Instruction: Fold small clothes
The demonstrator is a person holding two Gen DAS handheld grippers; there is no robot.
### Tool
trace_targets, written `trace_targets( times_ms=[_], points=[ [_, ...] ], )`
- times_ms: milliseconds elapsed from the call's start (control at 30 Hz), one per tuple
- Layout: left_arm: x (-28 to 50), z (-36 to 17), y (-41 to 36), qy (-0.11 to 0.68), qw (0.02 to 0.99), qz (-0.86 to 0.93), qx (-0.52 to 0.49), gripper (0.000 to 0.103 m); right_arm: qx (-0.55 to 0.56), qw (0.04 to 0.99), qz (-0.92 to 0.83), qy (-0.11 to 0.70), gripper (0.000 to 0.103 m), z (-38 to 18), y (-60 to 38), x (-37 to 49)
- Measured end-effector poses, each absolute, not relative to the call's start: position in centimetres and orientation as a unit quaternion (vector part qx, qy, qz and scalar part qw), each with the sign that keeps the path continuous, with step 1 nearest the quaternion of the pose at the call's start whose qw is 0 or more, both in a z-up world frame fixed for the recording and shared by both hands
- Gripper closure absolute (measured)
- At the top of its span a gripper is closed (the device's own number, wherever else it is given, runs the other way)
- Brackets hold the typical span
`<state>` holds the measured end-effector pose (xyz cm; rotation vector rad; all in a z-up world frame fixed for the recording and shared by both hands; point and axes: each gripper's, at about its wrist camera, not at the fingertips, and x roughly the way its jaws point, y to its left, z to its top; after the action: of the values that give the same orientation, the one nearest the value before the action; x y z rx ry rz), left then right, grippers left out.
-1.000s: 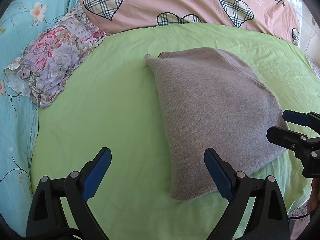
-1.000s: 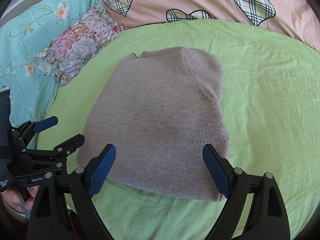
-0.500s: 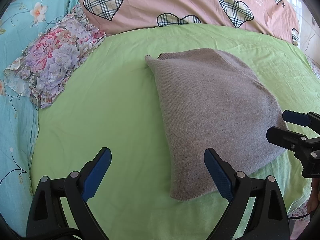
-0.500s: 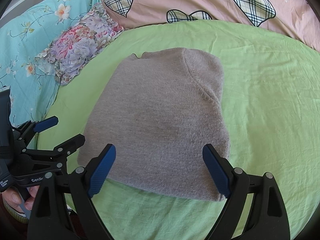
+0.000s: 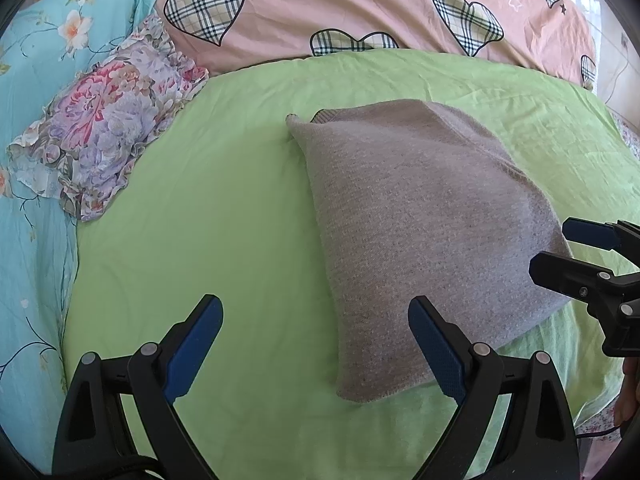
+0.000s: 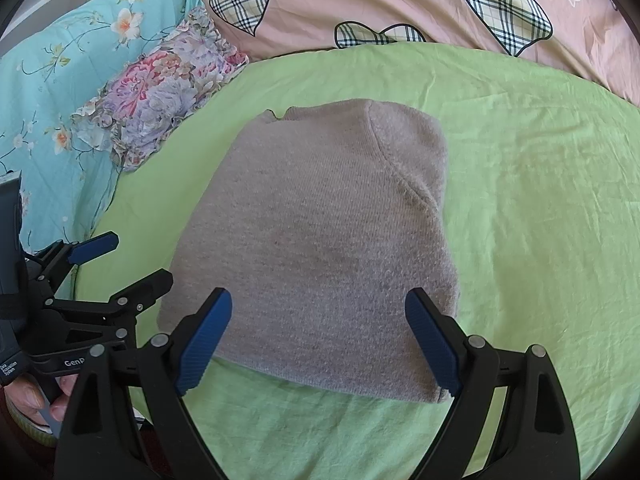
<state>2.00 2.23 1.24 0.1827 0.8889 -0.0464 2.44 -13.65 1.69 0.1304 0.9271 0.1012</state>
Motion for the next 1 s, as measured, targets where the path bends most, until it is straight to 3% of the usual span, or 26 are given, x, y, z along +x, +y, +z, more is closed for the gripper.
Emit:
trace_targets(
  times_ms=[1000],
  points=[
    [2.24,1.42,2.14,0.424,0.901,-0.014,0.088,0.009,0.067,0.895,0.046,0.438,0.014,2.20,-14.01,2.51]
  ],
)
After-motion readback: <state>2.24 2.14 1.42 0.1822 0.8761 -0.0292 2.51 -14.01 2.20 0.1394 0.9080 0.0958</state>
